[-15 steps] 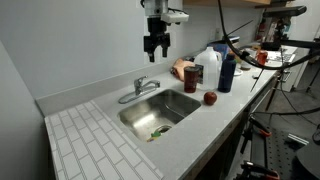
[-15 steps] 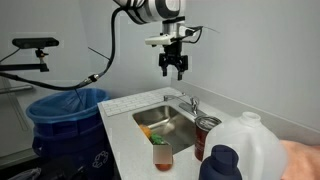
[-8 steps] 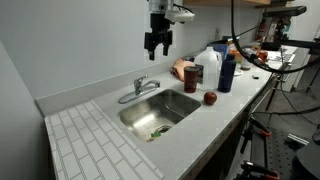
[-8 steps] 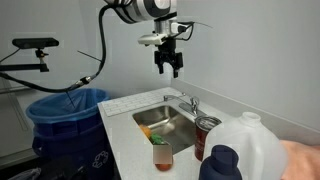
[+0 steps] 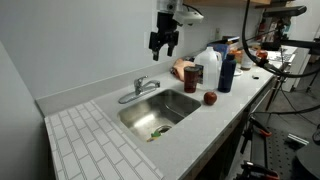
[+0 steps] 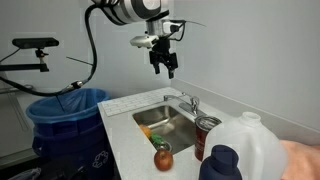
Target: Center the faucet
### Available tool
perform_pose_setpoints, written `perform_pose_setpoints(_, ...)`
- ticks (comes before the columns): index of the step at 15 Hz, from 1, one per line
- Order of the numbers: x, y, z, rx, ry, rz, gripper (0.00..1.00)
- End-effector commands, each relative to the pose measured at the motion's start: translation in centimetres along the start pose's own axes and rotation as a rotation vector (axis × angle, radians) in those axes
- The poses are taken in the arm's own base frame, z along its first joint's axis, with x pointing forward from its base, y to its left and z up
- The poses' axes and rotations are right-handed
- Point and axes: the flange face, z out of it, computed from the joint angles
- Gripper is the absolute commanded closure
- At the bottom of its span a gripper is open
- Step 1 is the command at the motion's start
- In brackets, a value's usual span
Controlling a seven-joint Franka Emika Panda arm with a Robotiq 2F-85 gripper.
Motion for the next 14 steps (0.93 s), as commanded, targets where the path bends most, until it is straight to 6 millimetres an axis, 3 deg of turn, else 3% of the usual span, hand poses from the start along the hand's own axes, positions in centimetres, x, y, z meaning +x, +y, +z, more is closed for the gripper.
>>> perform_pose_setpoints(1,-2.6,-0.3,-0.9,0.017,0.034,0.028,0.0)
perform_pose_setpoints(3,-3.6,-0.1,-0.9,0.019,0.038,0.037,0.0)
perform_pose_setpoints(4,-1.8,0.0,-0.2,0.001,0.012,0.012,0.0)
perform_pose_setpoints(14,-2.9,0.1,-0.4,0.0,0.016,0.019,0.0)
